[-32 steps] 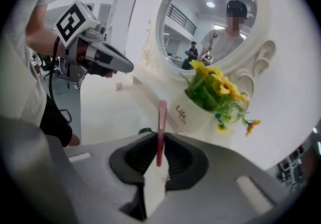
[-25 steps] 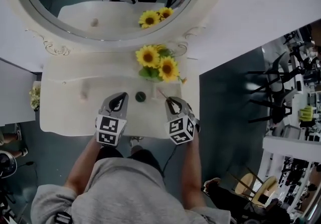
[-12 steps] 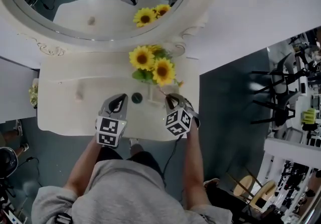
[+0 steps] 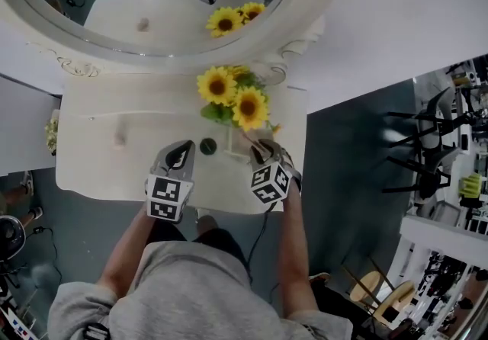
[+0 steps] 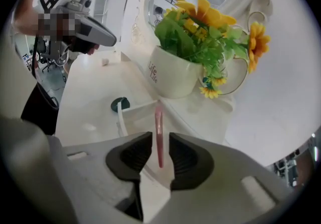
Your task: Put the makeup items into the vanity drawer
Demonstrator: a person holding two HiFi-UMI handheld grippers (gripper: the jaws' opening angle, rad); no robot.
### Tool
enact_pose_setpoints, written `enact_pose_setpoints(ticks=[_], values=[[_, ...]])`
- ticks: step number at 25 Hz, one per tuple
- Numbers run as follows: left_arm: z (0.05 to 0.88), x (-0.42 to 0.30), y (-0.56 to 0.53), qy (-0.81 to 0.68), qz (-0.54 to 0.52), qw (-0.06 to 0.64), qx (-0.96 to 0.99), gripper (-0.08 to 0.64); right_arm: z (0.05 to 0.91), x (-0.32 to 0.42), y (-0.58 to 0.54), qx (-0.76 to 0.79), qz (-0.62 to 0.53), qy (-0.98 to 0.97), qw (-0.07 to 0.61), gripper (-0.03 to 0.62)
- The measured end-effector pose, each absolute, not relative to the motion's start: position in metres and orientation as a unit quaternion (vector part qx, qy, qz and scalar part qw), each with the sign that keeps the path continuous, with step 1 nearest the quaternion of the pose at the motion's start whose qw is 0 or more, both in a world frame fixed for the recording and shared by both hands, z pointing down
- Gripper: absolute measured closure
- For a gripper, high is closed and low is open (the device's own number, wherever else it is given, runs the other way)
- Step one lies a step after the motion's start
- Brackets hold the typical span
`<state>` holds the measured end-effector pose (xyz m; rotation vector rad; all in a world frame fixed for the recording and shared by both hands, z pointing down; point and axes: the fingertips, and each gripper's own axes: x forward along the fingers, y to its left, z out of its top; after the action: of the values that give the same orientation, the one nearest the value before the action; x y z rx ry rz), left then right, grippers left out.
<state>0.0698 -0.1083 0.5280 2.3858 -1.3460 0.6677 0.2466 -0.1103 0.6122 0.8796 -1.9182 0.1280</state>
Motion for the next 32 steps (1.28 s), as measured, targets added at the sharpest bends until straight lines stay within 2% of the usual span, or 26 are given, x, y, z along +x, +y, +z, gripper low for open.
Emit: enact_pose_setpoints(ticks=[3,19,24,32], values=[[0.528,0.07,-0.107,-0.473,0.233,0.16,0.834,0.549,0.608,0.246,-0.111,0.371,0.066,-0.797,0.472,0.44],[0.5,0.072,-0.104,-0.453,0.215,0.13,0.856,0.549,0.566,0.253,-0.103,0.432,0.052,-0.78,0.45,0.437],[0.477,0.07,-0.104,-0.439,0.204,0.109,0.868,0.549,0.524,0.252,-0.094,0.493,0.062,-0.774,0.392,0.439],[0.451,0.064,-0.093,-0.406,0.18,0.082,0.892,0.549,0.46,0.235,-0.062,0.613,0.062,-0.745,0.253,0.454]])
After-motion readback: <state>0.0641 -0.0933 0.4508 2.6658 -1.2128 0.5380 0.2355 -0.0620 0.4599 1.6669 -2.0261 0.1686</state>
